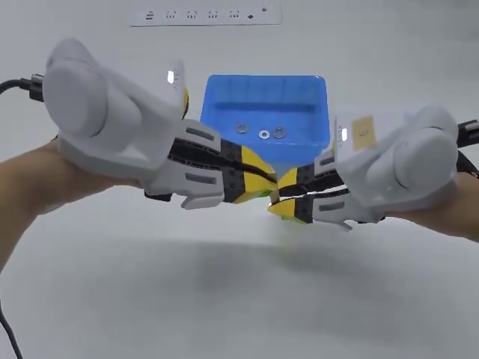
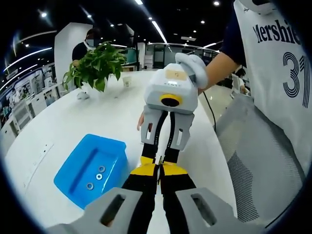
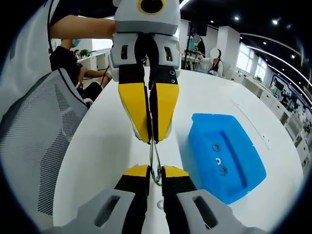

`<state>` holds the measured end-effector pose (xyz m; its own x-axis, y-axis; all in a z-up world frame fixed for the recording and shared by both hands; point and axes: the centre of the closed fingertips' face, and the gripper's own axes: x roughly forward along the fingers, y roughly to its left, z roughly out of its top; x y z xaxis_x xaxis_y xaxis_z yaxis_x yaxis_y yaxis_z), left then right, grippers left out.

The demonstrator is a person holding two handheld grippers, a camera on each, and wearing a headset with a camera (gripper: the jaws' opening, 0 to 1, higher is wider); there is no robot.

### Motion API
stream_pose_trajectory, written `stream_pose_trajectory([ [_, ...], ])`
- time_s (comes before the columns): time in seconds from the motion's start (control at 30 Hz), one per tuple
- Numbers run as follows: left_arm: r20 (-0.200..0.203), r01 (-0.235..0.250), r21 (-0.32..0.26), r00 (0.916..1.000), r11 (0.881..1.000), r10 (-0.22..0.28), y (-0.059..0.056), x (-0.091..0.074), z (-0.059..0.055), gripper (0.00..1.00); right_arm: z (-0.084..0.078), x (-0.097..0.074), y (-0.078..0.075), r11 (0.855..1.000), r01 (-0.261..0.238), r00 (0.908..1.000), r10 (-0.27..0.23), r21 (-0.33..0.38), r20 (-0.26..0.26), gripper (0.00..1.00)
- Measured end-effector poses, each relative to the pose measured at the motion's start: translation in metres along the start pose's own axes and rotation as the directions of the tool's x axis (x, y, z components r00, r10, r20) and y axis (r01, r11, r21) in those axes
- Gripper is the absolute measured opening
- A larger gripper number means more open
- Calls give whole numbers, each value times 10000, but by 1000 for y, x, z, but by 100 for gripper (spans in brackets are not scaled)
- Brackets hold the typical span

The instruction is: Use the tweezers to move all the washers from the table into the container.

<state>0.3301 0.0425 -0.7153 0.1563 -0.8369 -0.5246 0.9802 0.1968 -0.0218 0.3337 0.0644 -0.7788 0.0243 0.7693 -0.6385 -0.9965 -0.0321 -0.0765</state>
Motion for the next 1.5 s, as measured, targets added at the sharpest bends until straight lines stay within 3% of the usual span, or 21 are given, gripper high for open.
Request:
stream_pose_trajectory([
  [0.63,360,-481,155,9982,9987,475,0,-22,23,6,27,-16,-4,9976,317,9994,-307,-617,172,10],
  [1.07,639,-851,475,9946,9952,820,6,-40,47,6,53,-31,-17,9914,822,9960,-782,-1022,434,10],
  [1.3,765,-1020,789,9924,9916,960,14,-49,60,6,68,-40,-29,9844,1178,9918,-1101,-1309,643,10],
  [1.5,1099,-1379,1025,9859,9851,1266,32,-58,72,6,80,-45,-50,9747,1452,9885,-1354,-1698,681,10],
])
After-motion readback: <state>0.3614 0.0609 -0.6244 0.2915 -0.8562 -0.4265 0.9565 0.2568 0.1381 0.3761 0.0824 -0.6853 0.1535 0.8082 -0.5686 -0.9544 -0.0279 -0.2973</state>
